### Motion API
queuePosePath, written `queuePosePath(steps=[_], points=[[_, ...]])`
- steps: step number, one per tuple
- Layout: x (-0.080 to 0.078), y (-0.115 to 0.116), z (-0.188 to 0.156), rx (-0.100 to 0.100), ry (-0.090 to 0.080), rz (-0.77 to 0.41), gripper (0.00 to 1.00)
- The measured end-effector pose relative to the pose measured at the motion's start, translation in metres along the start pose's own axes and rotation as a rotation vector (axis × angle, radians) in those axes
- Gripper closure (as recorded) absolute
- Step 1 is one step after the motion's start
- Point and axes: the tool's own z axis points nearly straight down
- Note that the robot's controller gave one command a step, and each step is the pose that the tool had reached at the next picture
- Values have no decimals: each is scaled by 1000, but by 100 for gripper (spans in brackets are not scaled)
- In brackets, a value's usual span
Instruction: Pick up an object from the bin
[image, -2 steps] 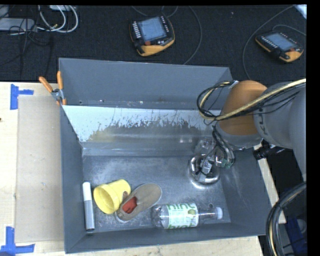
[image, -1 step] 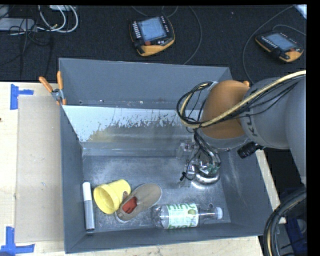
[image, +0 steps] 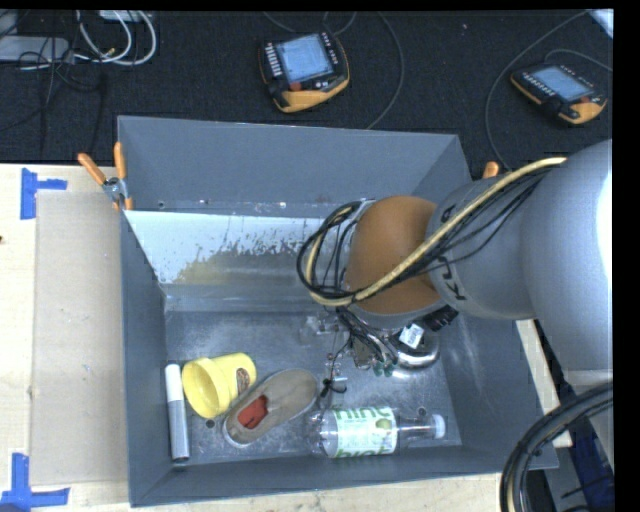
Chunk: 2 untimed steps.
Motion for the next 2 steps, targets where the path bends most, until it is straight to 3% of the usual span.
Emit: queuePosePath(steps=[1, 2], points=[[-5, 61, -7, -2, 0, -76, 0], [-57, 112, -27, -4, -5, 53, 0]])
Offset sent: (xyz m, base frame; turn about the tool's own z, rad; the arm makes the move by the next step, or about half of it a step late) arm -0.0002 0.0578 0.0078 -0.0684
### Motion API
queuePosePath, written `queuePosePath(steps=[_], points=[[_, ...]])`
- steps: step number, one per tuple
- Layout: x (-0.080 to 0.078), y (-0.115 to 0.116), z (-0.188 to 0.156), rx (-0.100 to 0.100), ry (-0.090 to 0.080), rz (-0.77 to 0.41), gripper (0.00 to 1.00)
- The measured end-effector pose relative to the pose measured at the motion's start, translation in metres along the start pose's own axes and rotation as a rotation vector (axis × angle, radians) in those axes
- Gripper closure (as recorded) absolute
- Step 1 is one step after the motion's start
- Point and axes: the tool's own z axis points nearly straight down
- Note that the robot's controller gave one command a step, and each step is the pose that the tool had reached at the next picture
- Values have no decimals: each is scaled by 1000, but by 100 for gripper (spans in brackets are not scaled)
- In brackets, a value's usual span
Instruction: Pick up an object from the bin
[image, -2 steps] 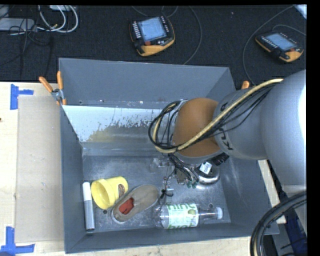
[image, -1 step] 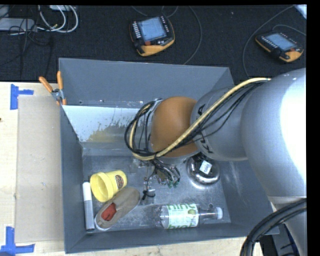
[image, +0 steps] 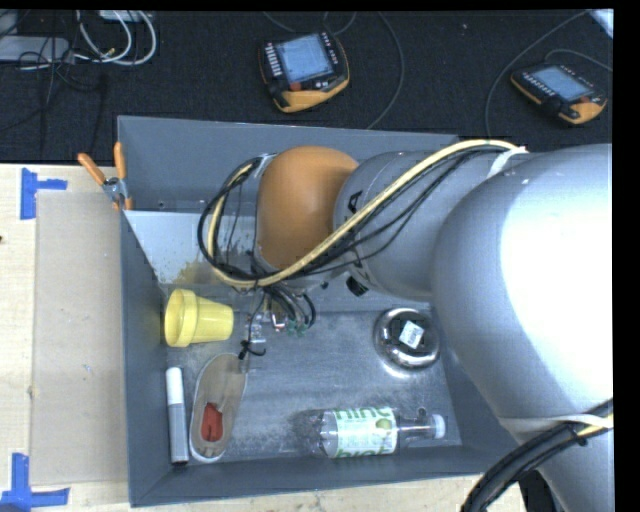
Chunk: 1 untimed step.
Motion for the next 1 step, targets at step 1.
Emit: queuePosePath(steps=[1], points=[[-6, 15, -147, -3, -10, 17, 0]])
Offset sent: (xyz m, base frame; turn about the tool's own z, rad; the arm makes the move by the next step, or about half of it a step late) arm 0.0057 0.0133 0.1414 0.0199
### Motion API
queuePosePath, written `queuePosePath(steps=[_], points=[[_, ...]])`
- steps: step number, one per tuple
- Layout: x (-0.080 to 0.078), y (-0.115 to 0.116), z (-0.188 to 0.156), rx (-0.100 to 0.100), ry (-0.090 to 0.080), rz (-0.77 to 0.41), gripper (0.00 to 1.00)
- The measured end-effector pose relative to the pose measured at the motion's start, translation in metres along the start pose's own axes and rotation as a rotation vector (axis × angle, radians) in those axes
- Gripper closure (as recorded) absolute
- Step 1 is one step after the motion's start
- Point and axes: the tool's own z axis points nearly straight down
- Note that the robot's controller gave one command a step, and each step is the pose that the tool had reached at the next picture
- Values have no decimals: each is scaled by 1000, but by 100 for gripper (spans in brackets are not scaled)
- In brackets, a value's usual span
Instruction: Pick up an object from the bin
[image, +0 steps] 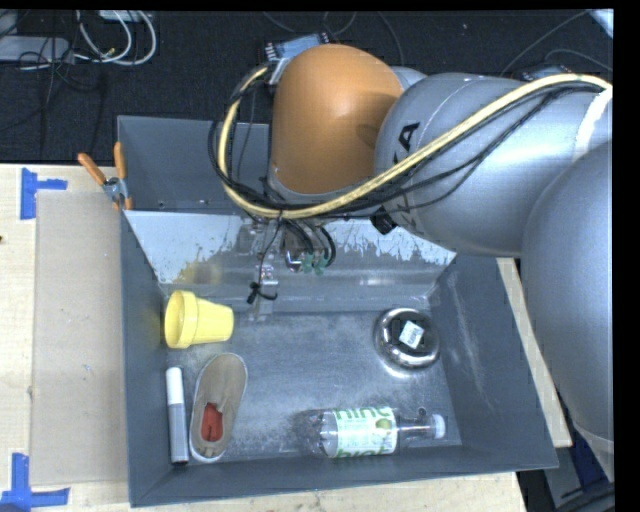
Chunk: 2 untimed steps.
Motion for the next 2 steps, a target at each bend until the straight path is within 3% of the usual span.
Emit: queuePosePath(steps=[1, 2], points=[[7, 38, 86, 0, 5, -310, 0], [0, 38, 155, 0, 9, -362, 0]])
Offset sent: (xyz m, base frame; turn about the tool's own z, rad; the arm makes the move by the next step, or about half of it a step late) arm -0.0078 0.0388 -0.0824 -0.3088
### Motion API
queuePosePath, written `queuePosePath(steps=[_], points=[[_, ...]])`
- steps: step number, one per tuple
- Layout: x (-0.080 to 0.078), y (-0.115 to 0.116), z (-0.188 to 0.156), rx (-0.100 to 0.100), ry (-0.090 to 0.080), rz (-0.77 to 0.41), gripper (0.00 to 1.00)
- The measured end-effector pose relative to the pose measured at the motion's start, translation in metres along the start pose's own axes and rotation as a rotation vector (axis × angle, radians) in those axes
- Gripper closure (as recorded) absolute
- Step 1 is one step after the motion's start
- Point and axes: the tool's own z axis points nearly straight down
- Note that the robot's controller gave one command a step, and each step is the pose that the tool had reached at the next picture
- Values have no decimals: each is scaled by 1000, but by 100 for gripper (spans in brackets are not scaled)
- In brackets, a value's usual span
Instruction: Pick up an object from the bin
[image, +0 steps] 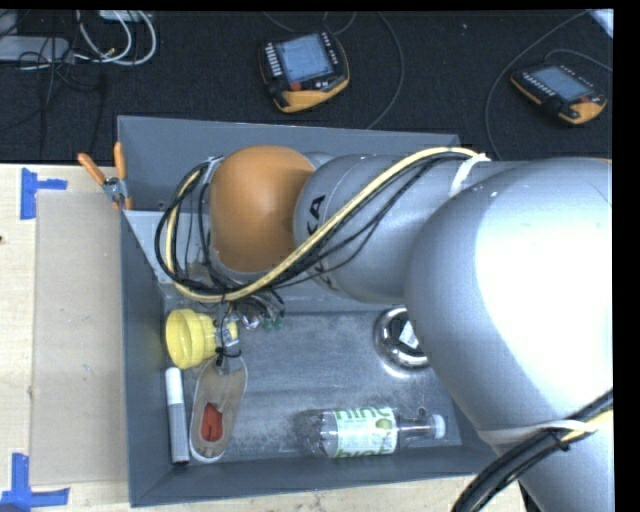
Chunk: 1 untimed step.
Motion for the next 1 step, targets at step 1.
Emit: queuePosePath(steps=[1], points=[[6, 8, 17, 2, -2, 72, 0]])
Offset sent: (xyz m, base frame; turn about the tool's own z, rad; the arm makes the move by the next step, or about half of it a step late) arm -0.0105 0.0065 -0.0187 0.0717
